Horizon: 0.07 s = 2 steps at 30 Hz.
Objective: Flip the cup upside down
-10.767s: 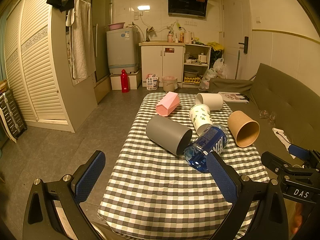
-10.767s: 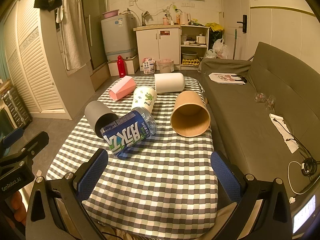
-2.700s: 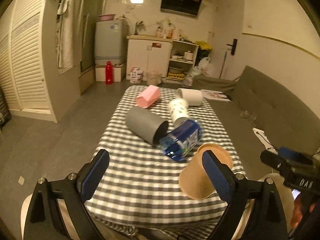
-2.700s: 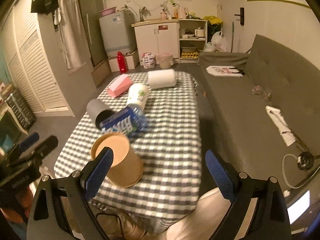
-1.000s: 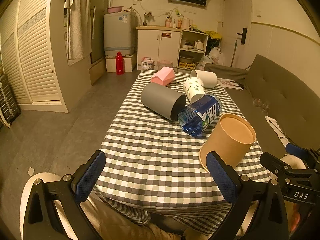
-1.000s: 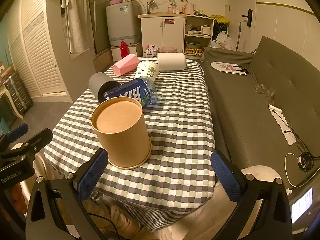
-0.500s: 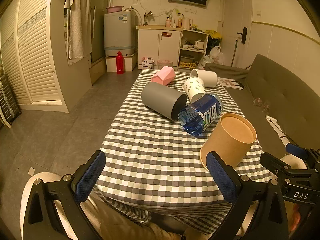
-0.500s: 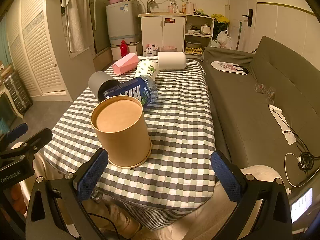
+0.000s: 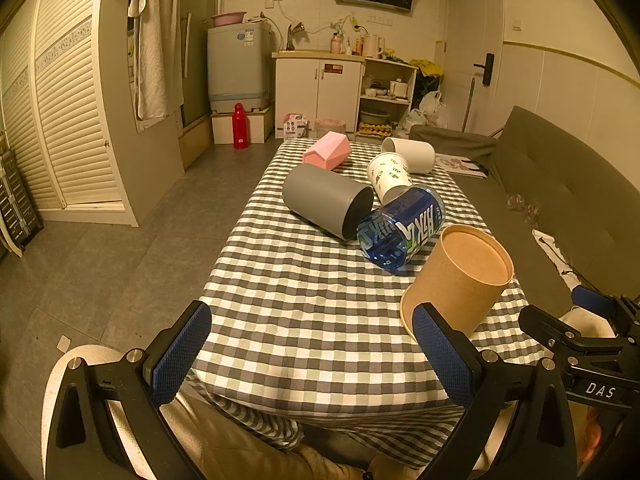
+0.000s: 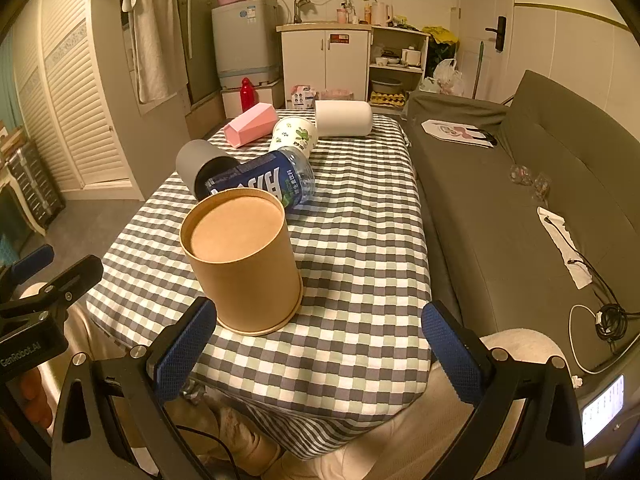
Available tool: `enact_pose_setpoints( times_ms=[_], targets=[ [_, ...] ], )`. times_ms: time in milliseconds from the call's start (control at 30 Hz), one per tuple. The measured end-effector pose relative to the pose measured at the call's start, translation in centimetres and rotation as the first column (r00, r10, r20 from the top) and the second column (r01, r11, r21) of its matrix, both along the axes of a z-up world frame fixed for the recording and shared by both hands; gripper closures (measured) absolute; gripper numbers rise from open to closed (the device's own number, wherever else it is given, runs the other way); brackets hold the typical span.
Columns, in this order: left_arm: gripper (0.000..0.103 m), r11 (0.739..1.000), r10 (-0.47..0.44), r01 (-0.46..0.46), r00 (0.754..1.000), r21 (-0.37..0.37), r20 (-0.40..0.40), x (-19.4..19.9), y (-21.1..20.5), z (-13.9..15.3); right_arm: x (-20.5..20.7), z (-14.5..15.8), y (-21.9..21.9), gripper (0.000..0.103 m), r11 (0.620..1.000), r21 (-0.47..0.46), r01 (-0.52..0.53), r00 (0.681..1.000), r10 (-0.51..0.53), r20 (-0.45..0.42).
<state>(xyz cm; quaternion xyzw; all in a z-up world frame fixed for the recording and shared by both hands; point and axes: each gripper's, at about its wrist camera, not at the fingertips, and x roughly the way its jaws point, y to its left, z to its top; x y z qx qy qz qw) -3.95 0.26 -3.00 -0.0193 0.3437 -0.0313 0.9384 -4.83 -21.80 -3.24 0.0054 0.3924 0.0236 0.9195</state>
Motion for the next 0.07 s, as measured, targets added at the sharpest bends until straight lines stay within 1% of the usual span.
enact_pose_setpoints(
  times_ms=[67],
  targets=[
    [0.000,1.000,-0.001,0.001,1.000,-0.001,-0.001,0.01,0.00,0.00,0.03,-0.03,0.00,0.000,1.000,-0.001,0.000,1.000,0.000,-0.001]
  ],
)
